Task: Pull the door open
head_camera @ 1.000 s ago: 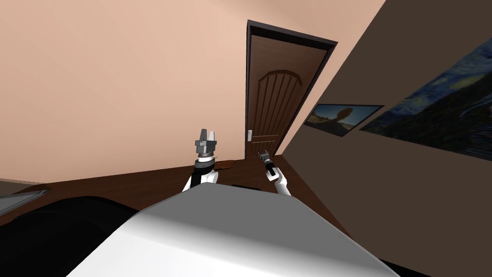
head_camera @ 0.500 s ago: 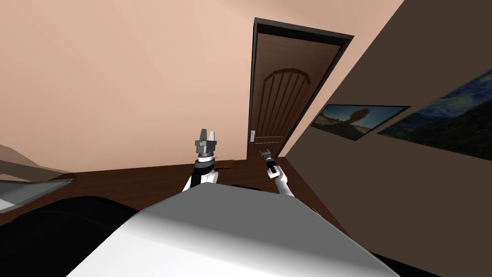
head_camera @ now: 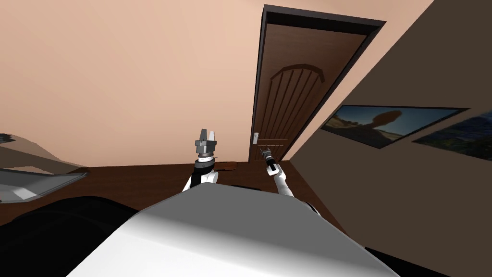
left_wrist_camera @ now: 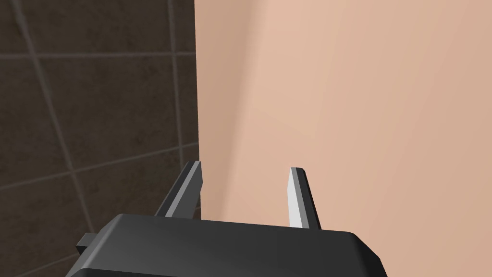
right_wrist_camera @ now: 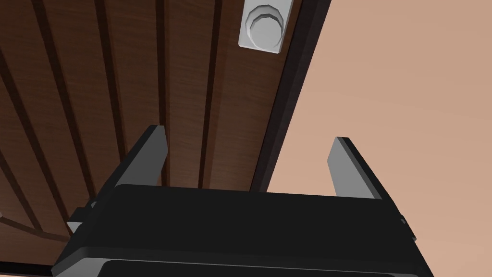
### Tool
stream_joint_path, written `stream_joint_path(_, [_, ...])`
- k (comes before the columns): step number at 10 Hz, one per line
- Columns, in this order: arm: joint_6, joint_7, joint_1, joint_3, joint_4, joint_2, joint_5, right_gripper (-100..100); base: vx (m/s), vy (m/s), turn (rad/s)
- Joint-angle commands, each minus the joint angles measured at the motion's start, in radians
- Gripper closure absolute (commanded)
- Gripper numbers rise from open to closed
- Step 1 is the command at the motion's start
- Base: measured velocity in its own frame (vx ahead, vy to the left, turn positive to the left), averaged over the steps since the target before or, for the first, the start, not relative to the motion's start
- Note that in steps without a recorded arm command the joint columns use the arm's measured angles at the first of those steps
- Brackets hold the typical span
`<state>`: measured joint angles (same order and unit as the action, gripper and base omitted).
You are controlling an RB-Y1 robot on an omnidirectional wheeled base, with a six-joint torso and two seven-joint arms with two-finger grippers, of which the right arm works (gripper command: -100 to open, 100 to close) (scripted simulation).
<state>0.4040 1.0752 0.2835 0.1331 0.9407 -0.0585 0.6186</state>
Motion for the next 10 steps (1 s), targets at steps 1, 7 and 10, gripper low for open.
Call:
stream_joint_path(1, [0.006, 0.010, 0.021, 0.025, -0.023, 0.015, -0.004, -100, 0.181, 0.020, 0.071])
stream_joint_path(7, [0.018, 0.031, 0.070, 0.082, -0.076, 0.068, -0.012, -100, 0.200, 0.032, 0.024])
stream_joint_path(10, [0.021, 0.036, 0.082, 0.096, -0.089, 0.086, -0.014, -100, 0.214, 0.030, -0.010])
